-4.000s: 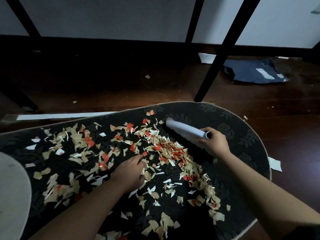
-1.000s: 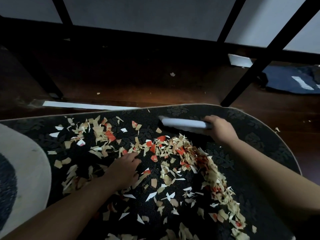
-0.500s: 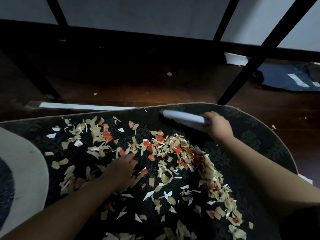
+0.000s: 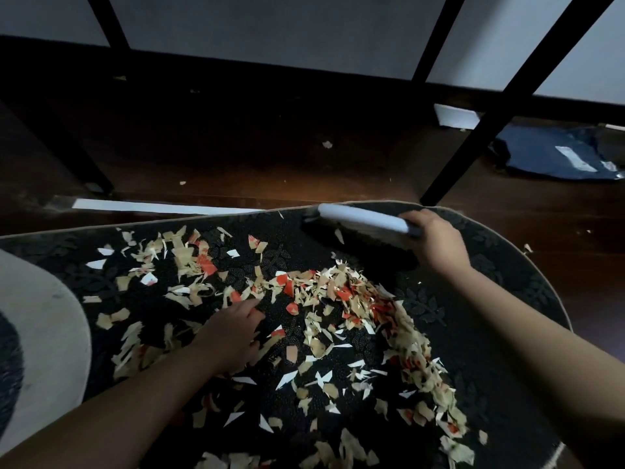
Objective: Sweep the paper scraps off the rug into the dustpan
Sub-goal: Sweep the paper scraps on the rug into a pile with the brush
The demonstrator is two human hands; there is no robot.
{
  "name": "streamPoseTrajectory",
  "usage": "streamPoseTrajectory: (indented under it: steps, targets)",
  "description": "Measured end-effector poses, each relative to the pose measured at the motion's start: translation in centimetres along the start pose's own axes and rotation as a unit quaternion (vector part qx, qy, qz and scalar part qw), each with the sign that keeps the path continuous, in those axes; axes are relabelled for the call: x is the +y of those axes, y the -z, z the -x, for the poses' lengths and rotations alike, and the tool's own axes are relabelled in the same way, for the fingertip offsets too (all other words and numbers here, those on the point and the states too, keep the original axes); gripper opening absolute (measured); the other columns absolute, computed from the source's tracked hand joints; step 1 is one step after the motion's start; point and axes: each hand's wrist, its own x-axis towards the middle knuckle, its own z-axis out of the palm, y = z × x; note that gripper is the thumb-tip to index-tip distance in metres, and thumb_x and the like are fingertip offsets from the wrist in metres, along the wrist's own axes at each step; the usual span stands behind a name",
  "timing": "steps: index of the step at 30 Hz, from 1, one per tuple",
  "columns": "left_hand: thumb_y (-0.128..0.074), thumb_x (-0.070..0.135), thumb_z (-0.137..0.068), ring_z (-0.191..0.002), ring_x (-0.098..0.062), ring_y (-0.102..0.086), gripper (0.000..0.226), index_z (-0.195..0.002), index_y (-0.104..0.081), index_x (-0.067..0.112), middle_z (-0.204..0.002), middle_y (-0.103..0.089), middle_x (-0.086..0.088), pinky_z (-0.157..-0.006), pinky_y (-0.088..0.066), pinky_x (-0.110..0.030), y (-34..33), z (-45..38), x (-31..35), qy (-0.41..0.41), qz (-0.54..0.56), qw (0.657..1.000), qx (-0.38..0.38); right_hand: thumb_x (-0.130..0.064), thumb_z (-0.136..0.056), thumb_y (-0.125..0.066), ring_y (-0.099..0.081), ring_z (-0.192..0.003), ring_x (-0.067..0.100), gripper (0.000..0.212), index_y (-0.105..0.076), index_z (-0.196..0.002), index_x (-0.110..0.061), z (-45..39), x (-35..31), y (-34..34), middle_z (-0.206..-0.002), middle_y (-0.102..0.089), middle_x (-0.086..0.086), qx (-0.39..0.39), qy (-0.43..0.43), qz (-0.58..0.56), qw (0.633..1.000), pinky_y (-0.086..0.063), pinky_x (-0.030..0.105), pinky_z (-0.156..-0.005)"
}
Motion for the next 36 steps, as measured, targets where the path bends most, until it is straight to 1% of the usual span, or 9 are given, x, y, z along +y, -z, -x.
streamPoseTrajectory:
  steps: [5,11,14,18,23,27,30,33,36]
  targets:
    - [-0.051,0.033,-0.094,-0.144,-0.018,-0.025,0.056,-0.145,-0.036,0.017,-0.158,-0.019,-0.004,-0.113,-0.029,-0.031,0.0,0.1,0.1,-0.002,0.005,1.0,0.005,-0.015,-0.086,-0.062,-0.059,-0.096,0.028,0.032,-0.061,-0.117,-0.023,0.5,-0.7,-2.7,-0.108,-0.062,0.003,-0.047,-0.031,0.036,0.998,-0.037,0.031,-0.064]
    - [-0.049,0.036,-0.094,-0.145,-0.015,-0.023,0.055,-0.145,-0.036,0.02,-0.159,-0.018,0.0,-0.114,-0.028,-0.028,-0.3,0.2,-0.1,-0.009,0.007,1.0,0.011,-0.018,-0.082,-0.07,-0.061,-0.094,0.021,0.034,-0.065,-0.114,-0.026,2.5,-1.0,-1.4,-0.108,-0.064,-0.004,-0.128,0.072,0.005,0.989,-0.045,0.03,-0.071]
    - [-0.049,0.035,-0.095,-0.145,-0.015,-0.022,0.055,-0.145,-0.036,0.019,-0.158,-0.018,-0.001,-0.115,-0.027,-0.028,-0.1,0.5,-0.1,-0.012,0.01,1.0,0.01,-0.011,-0.08,-0.07,-0.061,-0.093,0.023,0.034,-0.066,-0.112,-0.024,2.3,-0.9,0.0,-0.103,-0.065,-0.002,-0.091,0.074,-0.024,0.993,-0.05,0.037,-0.075]
    - [-0.048,0.035,-0.095,-0.145,-0.014,-0.022,0.055,-0.146,-0.035,0.019,-0.159,-0.017,0.0,-0.114,-0.027,-0.027,0.0,0.5,-0.4,0.0,0.014,1.0,0.017,-0.011,-0.082,-0.066,-0.059,-0.093,0.026,0.036,-0.064,-0.116,-0.022,0.5,-1.1,-0.3,-0.105,-0.063,0.001,-0.014,0.033,-0.013,0.999,-0.04,0.032,-0.066]
    - [-0.048,0.033,-0.095,-0.145,-0.017,-0.024,0.055,-0.146,-0.037,0.016,-0.158,-0.02,-0.003,-0.113,-0.031,-0.029,0.2,0.7,-0.6,0.004,0.017,1.0,0.014,-0.015,-0.085,-0.064,-0.058,-0.096,0.03,0.033,-0.062,-0.118,-0.022,-0.5,-1.8,-2.9,-0.106,-0.061,0.004,-0.038,-0.031,0.013,0.999,-0.04,0.034,-0.066]
    - [-0.054,0.03,-0.093,-0.144,-0.022,-0.029,0.057,-0.145,-0.039,0.014,-0.157,-0.026,-0.008,-0.111,-0.032,-0.032,0.1,0.9,-1.0,0.004,0.028,0.999,0.018,-0.018,-0.085,-0.066,-0.06,-0.095,0.024,0.032,-0.064,-0.116,-0.025,1.0,-2.4,-3.4,-0.106,-0.062,0.0,-0.112,0.037,0.014,0.993,-0.045,0.032,-0.071]
    - [-0.048,0.032,-0.096,-0.145,-0.019,-0.023,0.058,-0.149,-0.032,0.017,-0.159,-0.02,-0.005,-0.113,-0.029,-0.031,0.2,1.1,-1.2,0.008,0.023,1.0,0.008,-0.017,-0.083,-0.069,-0.06,-0.095,0.018,0.032,-0.066,-0.114,-0.024,2.1,-2.3,-1.7,-0.107,-0.064,-0.003,-0.142,0.087,-0.008,0.986,-0.048,0.032,-0.078]
    - [-0.046,0.033,-0.097,-0.146,-0.019,-0.021,0.059,-0.151,-0.027,0.019,-0.159,-0.016,-0.003,-0.114,-0.028,-0.03,0.1,1.1,-1.3,0.004,0.02,1.0,0.008,-0.012,-0.081,-0.07,-0.059,-0.093,0.015,0.033,-0.067,-0.112,-0.022,2.4,-2.2,0.1,-0.106,-0.065,-0.003,-0.115,0.107,-0.036,0.987,-0.048,0.03,-0.078]
    - [-0.046,0.033,-0.097,-0.146,-0.019,-0.021,0.058,-0.15,-0.028,0.019,-0.159,-0.018,-0.004,-0.114,-0.026,-0.03,0.2,1.2,-1.5,0.006,0.021,1.0,0.011,-0.008,-0.079,-0.069,-0.06,-0.094,0.022,0.036,-0.067,-0.113,-0.02,1.5,-2.2,0.4,-0.104,-0.066,0.001,-0.046,0.086,-0.044,0.994,-0.046,0.034,-0.074]
